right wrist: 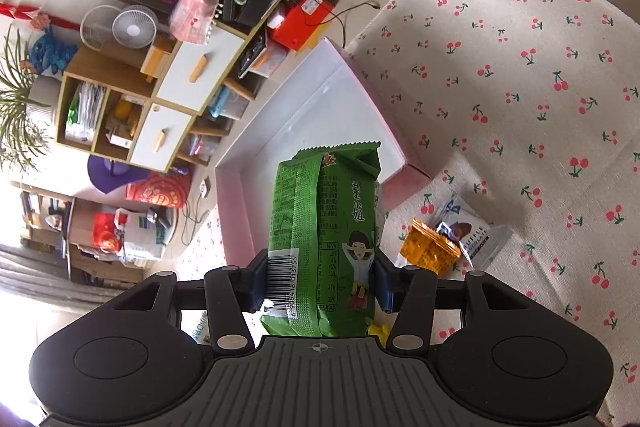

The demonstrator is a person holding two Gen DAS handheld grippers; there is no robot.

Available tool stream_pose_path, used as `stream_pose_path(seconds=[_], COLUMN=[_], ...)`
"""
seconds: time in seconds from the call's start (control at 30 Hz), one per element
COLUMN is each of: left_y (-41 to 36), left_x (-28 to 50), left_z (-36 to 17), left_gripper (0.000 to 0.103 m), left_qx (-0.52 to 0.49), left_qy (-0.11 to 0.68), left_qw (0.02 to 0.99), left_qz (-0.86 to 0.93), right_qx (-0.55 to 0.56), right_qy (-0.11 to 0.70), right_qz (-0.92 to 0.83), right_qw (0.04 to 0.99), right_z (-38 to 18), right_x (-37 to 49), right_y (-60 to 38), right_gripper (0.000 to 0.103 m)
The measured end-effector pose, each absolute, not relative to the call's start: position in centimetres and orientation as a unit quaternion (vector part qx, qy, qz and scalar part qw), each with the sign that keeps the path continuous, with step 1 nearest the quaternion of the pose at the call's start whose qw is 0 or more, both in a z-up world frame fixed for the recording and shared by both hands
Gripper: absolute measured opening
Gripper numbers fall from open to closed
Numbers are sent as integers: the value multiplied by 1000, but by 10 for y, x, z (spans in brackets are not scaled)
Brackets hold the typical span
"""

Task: Organize snacks
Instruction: 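Carry both bags to the pink box while the left gripper releases the bun inside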

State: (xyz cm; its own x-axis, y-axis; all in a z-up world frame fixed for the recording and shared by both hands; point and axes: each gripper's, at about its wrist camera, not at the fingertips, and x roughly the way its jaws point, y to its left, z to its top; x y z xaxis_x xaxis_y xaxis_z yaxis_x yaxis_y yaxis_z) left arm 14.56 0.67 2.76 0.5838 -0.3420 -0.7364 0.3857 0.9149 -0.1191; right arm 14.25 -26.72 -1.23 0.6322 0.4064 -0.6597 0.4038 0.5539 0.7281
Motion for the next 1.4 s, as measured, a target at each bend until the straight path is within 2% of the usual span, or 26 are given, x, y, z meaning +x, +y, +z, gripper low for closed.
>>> stream_pose_path(seconds=[0.33,0.6,0.97,1.23,1.3,1.37,1.4], left_y=[-32,-25,-27,-22,-23,-22,-21], left_x=[206,206,205,204,202,201,201], left_z=[-6,-25,-21,-22,-22,-22,-22], left_gripper=[27,27,28,28,28,28,27], left_qx=[32,56,54,40,34,29,26], left_qy=[383,389,407,413,410,411,413], left_qw=[908,906,898,897,900,899,898], left_qz=[-168,-157,-159,-153,-147,-147,-149], right_qx=[481,475,475,344,351,370,377], right_qy=[360,398,373,463,457,440,442], right_qz=[78,66,94,121,122,130,125], right_qw=[796,782,791,808,808,808,804], right_z=[-19,-50,-45,-23,-21,-17,-15], right_x=[189,208,203,191,187,187,188], right_y=[-269,-274,-280,-256,-257,-263,-267], right_gripper=[50,50,50,50,48,38,38])
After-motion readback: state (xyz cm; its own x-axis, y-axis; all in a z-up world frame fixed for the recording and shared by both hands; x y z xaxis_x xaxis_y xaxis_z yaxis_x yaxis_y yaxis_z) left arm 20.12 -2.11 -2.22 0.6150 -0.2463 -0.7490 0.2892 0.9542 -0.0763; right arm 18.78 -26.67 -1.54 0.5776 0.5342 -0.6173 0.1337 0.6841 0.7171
